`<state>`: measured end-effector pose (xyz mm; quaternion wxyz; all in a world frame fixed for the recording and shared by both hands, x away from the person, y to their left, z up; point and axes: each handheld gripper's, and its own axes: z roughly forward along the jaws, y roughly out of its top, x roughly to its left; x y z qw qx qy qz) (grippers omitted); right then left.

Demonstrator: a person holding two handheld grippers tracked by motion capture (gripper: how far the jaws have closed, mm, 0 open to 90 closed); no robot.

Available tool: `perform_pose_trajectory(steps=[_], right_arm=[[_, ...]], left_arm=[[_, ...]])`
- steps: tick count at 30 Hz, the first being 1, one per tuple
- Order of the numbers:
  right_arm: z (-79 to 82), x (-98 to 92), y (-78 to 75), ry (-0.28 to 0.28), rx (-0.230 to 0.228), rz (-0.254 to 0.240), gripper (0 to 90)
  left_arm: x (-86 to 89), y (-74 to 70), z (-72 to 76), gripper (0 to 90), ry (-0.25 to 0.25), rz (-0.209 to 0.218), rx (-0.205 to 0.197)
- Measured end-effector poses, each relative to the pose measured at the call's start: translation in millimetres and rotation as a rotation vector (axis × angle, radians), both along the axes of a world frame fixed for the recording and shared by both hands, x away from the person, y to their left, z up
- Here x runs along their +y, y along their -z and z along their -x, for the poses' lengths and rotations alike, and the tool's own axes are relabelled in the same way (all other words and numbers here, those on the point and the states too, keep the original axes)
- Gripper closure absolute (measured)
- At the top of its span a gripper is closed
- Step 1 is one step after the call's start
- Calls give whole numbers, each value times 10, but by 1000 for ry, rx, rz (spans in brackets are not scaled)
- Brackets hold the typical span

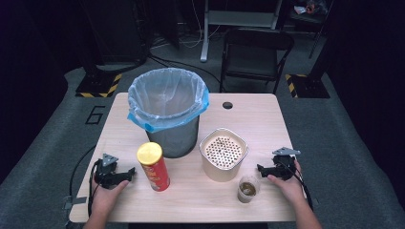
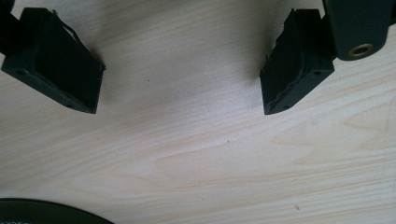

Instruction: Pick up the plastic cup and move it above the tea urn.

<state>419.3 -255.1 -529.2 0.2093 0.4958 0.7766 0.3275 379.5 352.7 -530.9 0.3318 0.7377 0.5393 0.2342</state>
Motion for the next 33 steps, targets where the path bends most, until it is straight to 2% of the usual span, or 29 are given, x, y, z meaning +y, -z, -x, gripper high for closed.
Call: perform_pose_trajectory(steps=[4,5,7,16,33], right_arm=[[8,4,-1,6,3,-1,0],[7,4,-1,7,4,-2,0],[7,5,-1,7,3,-2,0],[14,30,0,30,1,-5,0],[23,33,-2,30,-1,-7,10]], left_arm=[[-1,6,-5,124,1,7,-7],[7,-5,0,127,7,1,6],[6,3,-1,129,3,5,-7],[5,4,2,140,-2,6,-10],[5,4,2,141,-3,5,-10]])
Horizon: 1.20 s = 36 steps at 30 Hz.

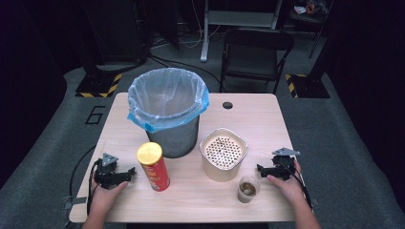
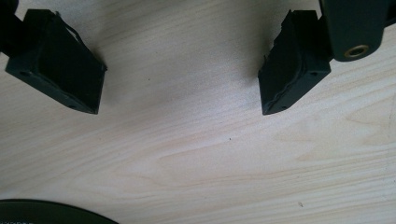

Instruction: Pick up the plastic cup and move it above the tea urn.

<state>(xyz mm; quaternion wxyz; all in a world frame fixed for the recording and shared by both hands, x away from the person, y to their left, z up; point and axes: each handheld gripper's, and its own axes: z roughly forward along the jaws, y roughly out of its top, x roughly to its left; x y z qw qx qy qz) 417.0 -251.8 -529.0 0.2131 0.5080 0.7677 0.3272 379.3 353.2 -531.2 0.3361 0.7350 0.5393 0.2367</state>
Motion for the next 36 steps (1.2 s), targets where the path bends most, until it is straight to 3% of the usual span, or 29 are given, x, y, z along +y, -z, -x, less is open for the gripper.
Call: perform_pose_trajectory(steps=[3,11,13,16,19,20,22,25,27,31,32,36], right_arm=[[1,0,-1,0,0,0,13],[53,63,-73,-50,-6,-2,252],[65,81,-95,-53,-11,7,267],[130,153,-235,-46,-29,3,357],[193,202,-374,-74,-48,21,447],[205,228,-413,-59,-39,-5,465],[203,238,-489,-85,-30,-32,489],[190,251,-566,-82,-24,-42,490],[174,243,-685,-80,-39,-78,496],[172,264,-861,-98,-65,-79,529],[151,293,-965,-138,-65,-84,551],[116,355,-1104,-160,-78,-90,577]], left_arm=[[0,0,0,141,0,0,0],[-1,0,-1,141,0,0,0],[0,0,-1,141,0,0,0],[-1,0,0,141,0,-1,0],[-1,0,-1,141,0,-1,0],[-1,0,0,141,0,-1,0],[-1,0,0,141,0,-1,0],[-1,0,0,141,0,-1,0],[-2,0,0,141,-1,-2,0],[-2,0,1,141,-1,-1,0],[-2,0,0,141,-1,-1,0],[-2,0,1,141,-1,-1,0]])
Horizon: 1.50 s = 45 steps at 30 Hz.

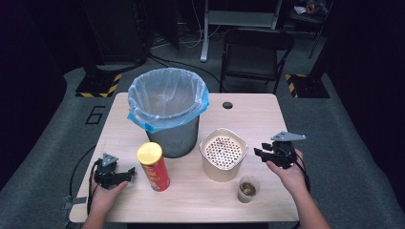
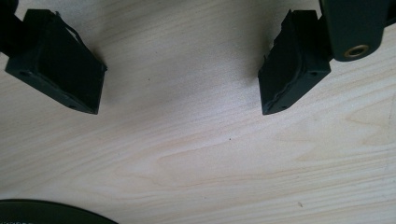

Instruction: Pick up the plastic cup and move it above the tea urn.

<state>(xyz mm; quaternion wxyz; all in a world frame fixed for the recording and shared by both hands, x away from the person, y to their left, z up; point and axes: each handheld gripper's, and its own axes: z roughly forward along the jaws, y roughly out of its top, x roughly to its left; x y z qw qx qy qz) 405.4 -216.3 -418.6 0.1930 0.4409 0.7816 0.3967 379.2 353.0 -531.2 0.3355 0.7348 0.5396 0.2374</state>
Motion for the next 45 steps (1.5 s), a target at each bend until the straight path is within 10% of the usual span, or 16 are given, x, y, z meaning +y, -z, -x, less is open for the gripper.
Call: perform_pose_trajectory(steps=[8,20,34,45], right_arm=[[-115,207,-208,-51,-11,-43,608],[-240,414,-60,-81,51,-29,785],[-30,501,-34,-130,47,-60,804],[304,479,-112,-154,-52,-36,363]], left_arm=[[0,0,0,141,0,0,0],[1,0,0,141,0,0,0],[0,0,-1,140,0,0,0],[1,0,-1,140,1,0,0]])
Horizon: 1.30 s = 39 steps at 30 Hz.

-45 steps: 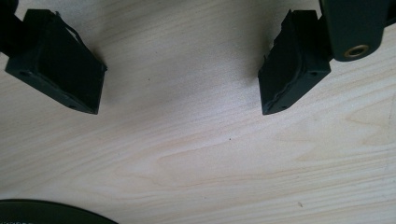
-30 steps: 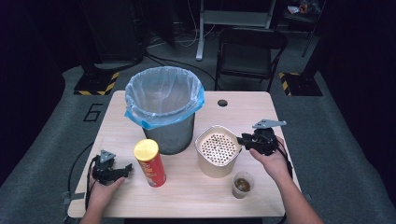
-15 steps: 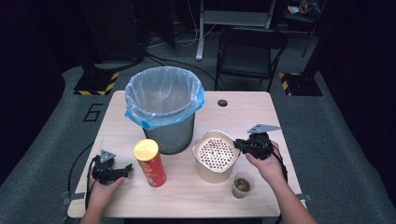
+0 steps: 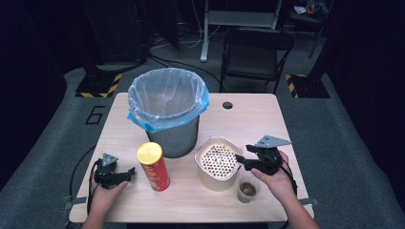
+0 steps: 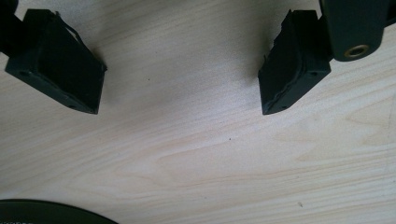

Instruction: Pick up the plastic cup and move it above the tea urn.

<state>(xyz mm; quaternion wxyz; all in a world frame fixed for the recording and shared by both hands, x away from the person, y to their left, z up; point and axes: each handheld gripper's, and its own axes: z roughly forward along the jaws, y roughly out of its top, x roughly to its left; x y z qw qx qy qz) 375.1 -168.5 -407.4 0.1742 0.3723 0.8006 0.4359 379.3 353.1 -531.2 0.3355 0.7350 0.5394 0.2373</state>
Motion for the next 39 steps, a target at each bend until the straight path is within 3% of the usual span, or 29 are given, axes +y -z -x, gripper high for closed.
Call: perform_pose_trajectory(steps=[4,5,9,13,19,28,39], right_arm=[[130,-29,12,-1,-16,12,297],[203,-59,31,-12,-12,1,240],[326,-101,99,-44,12,-33,182],[435,-98,199,-64,15,-6,155],[571,-83,372,-89,17,35,148],[640,-107,606,-82,25,40,176],[673,-98,710,-85,-1,59,202]], left_arm=[[-1,0,0,140,0,0,0],[0,-1,0,140,0,-1,1],[0,0,0,140,0,0,0],[0,0,1,140,0,0,0],[-1,0,0,140,-1,0,0],[-1,0,0,140,0,0,0],[-1,0,1,140,0,0,0]])
